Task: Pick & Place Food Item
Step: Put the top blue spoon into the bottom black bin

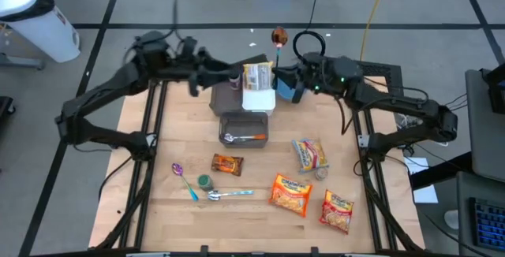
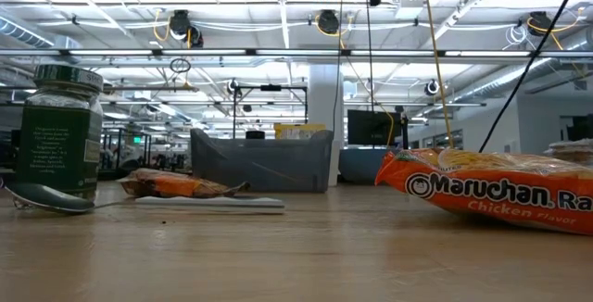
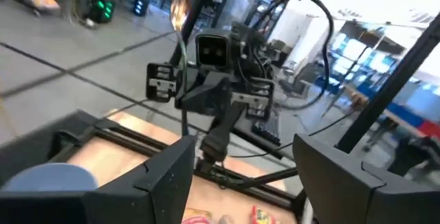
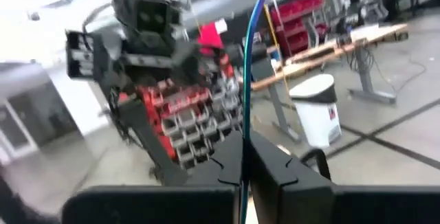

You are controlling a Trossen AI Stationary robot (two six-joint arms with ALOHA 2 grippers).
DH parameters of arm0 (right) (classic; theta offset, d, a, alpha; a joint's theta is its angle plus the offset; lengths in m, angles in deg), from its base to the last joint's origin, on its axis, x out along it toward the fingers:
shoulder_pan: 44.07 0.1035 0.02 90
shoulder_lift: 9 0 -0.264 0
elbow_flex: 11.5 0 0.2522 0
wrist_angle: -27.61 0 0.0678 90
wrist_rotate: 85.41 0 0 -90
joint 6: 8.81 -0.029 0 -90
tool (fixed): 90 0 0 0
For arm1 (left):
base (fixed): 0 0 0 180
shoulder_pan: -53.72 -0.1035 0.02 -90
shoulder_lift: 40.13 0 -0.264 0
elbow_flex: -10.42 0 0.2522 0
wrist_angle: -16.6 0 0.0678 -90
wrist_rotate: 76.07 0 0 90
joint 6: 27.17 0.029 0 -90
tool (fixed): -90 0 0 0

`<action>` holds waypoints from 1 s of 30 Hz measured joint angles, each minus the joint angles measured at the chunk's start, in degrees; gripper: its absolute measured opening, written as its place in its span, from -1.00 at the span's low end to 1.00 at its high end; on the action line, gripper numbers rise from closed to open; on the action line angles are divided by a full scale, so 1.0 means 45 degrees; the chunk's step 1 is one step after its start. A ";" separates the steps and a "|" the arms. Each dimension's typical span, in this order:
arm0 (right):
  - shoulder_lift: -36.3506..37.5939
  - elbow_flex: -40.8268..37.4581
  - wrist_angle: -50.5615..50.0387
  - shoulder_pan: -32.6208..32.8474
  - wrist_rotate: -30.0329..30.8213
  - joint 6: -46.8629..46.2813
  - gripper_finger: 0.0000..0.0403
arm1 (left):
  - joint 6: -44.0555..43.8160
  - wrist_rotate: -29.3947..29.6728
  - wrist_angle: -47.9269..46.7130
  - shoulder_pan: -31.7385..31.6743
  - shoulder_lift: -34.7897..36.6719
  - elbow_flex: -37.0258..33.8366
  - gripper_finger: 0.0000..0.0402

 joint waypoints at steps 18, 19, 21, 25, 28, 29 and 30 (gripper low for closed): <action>-0.4234 0.6420 -0.6499 -0.1240 -0.3729 0.1922 -1.00 | 0.1298 -0.0262 -0.3045 0.0090 0.4438 -0.1571 0.20; -0.4609 0.6838 -0.6764 -0.1211 -0.3984 0.1924 -1.00 | 0.1219 -0.0314 -0.2822 0.0085 0.4683 -0.2016 0.20; -0.5426 0.7834 -0.7134 -0.1062 -0.4361 0.1982 -1.00 | 0.0899 -0.0308 -0.2257 0.0080 0.5218 -0.3014 0.20; -0.6693 0.9467 -0.8533 -0.0628 -0.4370 0.2712 -1.00 | 0.0081 -0.0325 -0.0832 0.0051 0.6226 -0.5090 0.20; -0.7333 1.0487 -0.9603 -0.0244 -0.4363 0.3207 -1.00 | -0.0497 -0.0325 0.0163 0.0051 0.6902 -0.6430 0.20; -0.7505 1.0750 -0.9824 -0.0122 -0.4354 0.3306 -1.00 | -0.0618 -0.0325 0.0464 0.0051 0.7130 -0.6808 0.20; -0.7635 1.0922 -1.0034 0.0010 -0.4347 0.3421 -1.00 | -0.0711 -0.0325 0.0684 0.0051 0.7343 -0.7130 0.20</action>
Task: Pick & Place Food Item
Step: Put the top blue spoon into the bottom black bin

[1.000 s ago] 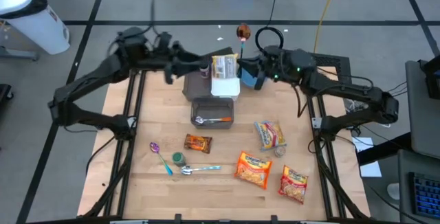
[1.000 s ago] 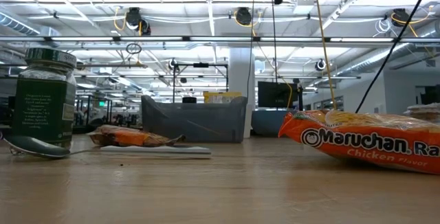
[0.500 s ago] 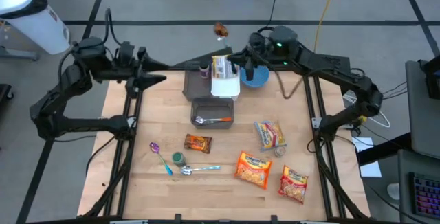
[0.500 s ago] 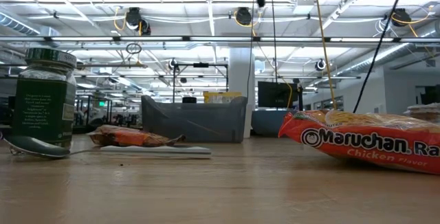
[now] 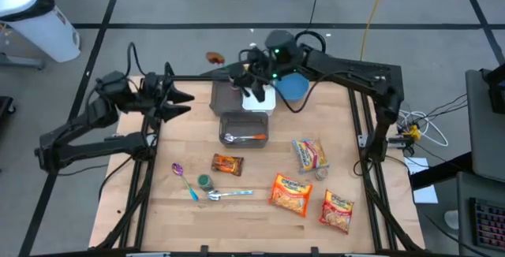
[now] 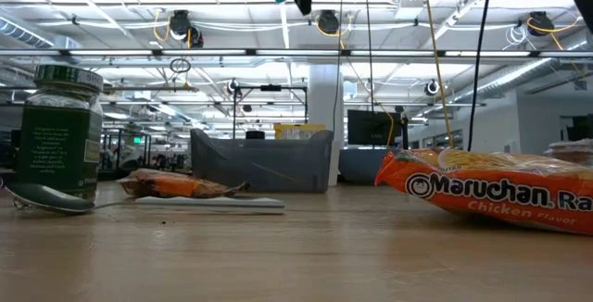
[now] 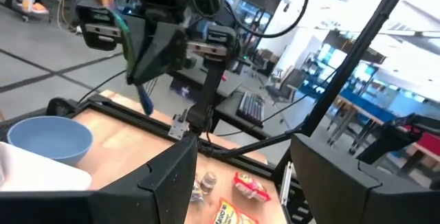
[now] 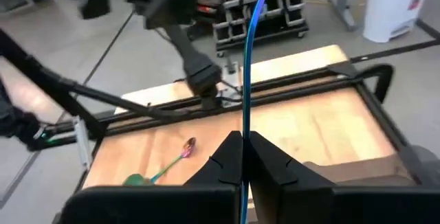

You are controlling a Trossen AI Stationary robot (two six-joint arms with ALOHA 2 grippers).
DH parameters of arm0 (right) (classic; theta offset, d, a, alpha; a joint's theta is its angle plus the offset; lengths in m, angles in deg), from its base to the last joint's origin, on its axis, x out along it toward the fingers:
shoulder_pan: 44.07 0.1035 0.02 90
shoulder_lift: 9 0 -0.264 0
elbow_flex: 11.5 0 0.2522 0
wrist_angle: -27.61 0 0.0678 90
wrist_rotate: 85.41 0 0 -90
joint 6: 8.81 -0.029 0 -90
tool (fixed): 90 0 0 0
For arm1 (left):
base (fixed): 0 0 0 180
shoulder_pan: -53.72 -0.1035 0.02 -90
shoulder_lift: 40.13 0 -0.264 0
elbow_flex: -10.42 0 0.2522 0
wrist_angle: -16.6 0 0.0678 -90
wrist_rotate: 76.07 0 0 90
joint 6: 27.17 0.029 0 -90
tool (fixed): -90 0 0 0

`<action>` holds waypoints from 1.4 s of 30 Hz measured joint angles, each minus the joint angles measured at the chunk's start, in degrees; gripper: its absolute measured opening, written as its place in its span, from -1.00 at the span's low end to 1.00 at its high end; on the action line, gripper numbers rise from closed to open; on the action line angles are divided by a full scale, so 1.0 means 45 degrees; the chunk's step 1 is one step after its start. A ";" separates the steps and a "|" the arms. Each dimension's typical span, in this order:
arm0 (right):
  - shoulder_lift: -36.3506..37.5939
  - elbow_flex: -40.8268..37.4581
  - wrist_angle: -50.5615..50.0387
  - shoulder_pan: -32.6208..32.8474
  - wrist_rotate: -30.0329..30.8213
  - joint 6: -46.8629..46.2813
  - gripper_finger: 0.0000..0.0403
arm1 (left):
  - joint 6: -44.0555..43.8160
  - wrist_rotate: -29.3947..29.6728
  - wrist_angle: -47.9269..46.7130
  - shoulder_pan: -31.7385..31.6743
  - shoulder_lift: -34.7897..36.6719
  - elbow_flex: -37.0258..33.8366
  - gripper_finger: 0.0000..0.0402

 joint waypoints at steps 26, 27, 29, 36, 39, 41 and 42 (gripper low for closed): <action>-0.0088 -0.4333 0.0113 0.1144 0.0990 0.3156 -1.00 | -0.2001 -0.0014 0.1462 -0.2633 0.2144 -0.1408 0.20; -0.0233 -0.4359 0.0122 0.1144 0.0975 0.3241 -1.00 | -0.2083 -0.0003 0.1454 -0.2633 0.2139 -0.1408 0.20; -0.0573 -0.4351 0.0232 0.1076 0.0941 0.3232 -1.00 | -0.2203 0.0005 0.1458 -0.2633 0.2139 -0.1408 0.20; -0.1725 -0.4119 -0.0083 0.1002 0.0953 0.3063 -1.00 | -0.2373 0.0009 0.1397 -0.2633 0.2020 -0.1408 0.20; -0.2000 -0.4116 -0.0203 0.1027 0.0968 0.3012 -1.00 | -0.2368 -0.0046 0.1386 -0.2633 0.1955 -0.1408 0.20; -0.1983 -0.4116 -0.0272 0.1013 0.0995 0.3110 -1.00 | -0.2327 -0.0075 0.1381 -0.2633 0.1890 -0.1408 0.20; -0.2040 -0.4095 -0.0117 0.1030 0.1019 0.3130 -1.00 | -0.2329 -0.0092 0.1377 -0.2633 0.1882 -0.1408 0.20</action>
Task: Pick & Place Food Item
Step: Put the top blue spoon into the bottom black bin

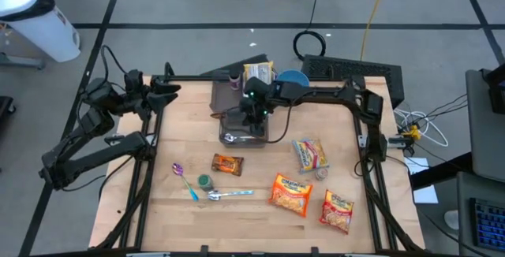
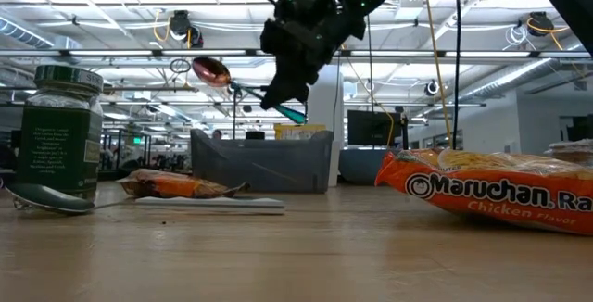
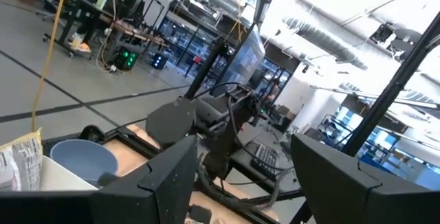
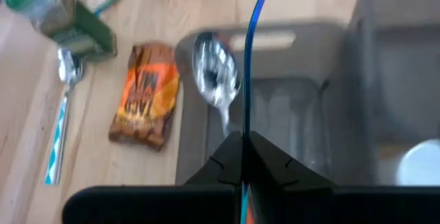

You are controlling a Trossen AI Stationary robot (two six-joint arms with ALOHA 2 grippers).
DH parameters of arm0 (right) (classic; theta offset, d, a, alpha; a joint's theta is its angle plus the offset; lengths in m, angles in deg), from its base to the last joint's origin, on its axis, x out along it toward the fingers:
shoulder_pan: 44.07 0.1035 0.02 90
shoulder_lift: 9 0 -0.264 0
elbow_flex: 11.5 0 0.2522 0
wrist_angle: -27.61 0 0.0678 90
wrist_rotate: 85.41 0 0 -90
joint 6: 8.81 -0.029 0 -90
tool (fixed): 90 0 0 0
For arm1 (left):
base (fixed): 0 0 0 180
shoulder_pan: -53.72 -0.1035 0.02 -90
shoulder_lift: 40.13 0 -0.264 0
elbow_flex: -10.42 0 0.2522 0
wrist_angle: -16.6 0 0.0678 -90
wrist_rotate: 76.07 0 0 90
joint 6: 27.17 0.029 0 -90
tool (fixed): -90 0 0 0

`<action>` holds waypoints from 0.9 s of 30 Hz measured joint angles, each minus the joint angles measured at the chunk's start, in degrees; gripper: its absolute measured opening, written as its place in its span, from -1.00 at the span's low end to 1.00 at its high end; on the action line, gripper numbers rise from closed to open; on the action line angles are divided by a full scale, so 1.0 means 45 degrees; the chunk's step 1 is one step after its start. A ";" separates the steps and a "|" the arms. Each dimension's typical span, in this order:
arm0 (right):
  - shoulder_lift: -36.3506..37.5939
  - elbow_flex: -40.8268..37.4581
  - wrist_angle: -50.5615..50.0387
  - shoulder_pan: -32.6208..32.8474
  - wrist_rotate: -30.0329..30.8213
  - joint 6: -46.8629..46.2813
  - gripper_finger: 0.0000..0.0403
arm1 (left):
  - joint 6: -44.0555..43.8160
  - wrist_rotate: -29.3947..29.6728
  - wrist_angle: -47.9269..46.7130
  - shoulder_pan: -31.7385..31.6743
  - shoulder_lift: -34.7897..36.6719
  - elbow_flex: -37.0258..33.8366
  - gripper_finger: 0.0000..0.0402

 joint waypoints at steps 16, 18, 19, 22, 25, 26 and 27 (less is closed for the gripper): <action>-0.1367 0.0003 -0.0800 0.0403 0.0298 -0.0073 -1.00 | 0.0296 -0.0548 -0.0079 0.0000 -0.0837 0.0000 0.20; -0.1390 -0.0012 -0.0995 0.0410 0.0300 0.0027 -1.00 | 0.0241 -0.0721 -0.0075 0.0000 -0.0934 0.0000 0.20; -0.1446 -0.0010 -0.0928 0.0410 0.0306 0.0075 -1.00 | 0.0230 -0.0814 -0.0069 0.0000 -0.0999 0.0000 0.20; -0.1577 0.0003 -0.0968 0.0400 0.0301 0.0136 -1.00 | 0.0221 -0.0903 -0.0079 0.0000 -0.1047 0.0000 0.20; -0.1586 -0.0002 -0.1251 0.0395 0.0312 0.0280 -1.00 | 0.0214 -0.0908 -0.0079 0.0005 -0.1158 0.0000 0.20; -0.1582 -0.0002 -0.1337 0.0395 0.0326 0.0411 -1.00 | 0.0214 -0.0911 -0.0074 0.0007 -0.1161 0.0000 0.20; -0.1581 -0.0002 -0.1431 0.0400 0.0326 0.0540 -1.00 | 0.0213 -0.0915 -0.0074 0.0014 -0.1161 0.0000 0.20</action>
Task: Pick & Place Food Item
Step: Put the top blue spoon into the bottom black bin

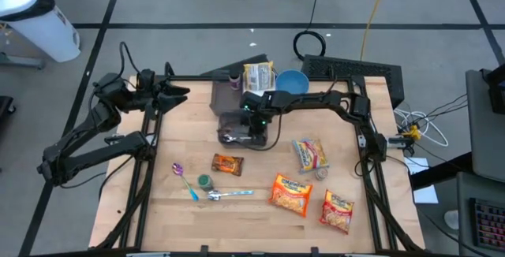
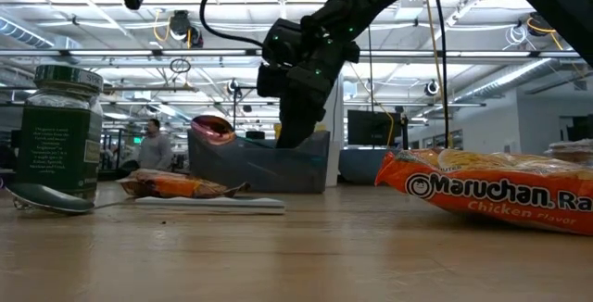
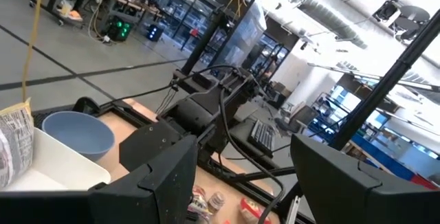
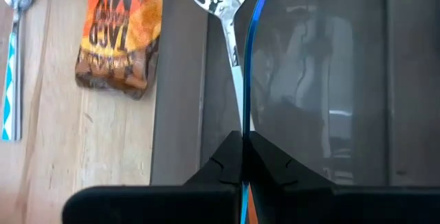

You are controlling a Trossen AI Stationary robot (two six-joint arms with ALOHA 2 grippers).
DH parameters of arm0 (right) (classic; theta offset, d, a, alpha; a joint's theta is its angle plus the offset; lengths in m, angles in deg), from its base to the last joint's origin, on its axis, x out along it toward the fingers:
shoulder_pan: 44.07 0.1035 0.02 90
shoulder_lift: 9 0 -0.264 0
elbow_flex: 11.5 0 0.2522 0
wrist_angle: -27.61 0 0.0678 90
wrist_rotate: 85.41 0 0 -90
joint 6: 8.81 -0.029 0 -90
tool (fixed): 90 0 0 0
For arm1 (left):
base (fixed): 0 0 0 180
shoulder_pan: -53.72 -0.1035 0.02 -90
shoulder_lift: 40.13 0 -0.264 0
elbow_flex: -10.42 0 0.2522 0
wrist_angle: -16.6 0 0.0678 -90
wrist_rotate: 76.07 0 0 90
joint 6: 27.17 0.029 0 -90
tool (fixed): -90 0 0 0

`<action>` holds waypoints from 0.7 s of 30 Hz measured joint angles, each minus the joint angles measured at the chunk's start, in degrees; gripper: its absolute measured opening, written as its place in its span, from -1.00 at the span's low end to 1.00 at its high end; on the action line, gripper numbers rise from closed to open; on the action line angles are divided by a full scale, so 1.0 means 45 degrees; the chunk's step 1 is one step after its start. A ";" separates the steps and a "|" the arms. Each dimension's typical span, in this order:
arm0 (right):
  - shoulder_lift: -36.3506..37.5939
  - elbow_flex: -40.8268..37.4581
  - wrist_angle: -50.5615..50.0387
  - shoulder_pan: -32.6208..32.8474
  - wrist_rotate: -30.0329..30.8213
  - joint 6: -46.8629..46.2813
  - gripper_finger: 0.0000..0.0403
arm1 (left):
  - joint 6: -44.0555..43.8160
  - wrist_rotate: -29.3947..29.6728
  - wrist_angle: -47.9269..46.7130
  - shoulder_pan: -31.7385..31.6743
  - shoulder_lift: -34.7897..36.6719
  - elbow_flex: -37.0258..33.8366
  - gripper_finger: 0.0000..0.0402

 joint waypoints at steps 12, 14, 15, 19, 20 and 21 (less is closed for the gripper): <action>0.0000 0.0000 0.0102 0.0034 0.0053 0.0213 -1.00 | 0.0035 0.0012 0.0000 -0.0004 -0.0004 0.0000 0.20; 0.0000 0.0000 0.0195 0.0034 0.0069 0.0213 -1.00 | 0.0035 0.0012 0.0000 -0.0004 -0.0004 0.0000 0.20; 0.0000 0.0000 0.0211 0.0034 0.0082 0.0213 -0.99 | 0.0035 0.0012 0.0000 -0.0004 -0.0004 0.0000 0.20; 0.0000 0.0000 0.0203 0.0028 0.0339 0.0213 -0.99 | 0.0035 0.0012 0.0000 -0.0004 -0.0004 0.0000 0.20; 0.0000 0.0000 0.0204 0.0024 0.0330 0.0213 -0.99 | 0.0035 0.0013 0.0000 -0.0004 -0.0004 0.0000 0.20; 0.0000 0.0000 0.0204 0.0024 0.0330 0.0213 -0.99 | 0.0035 0.0016 0.0000 -0.0004 -0.0004 0.0000 0.20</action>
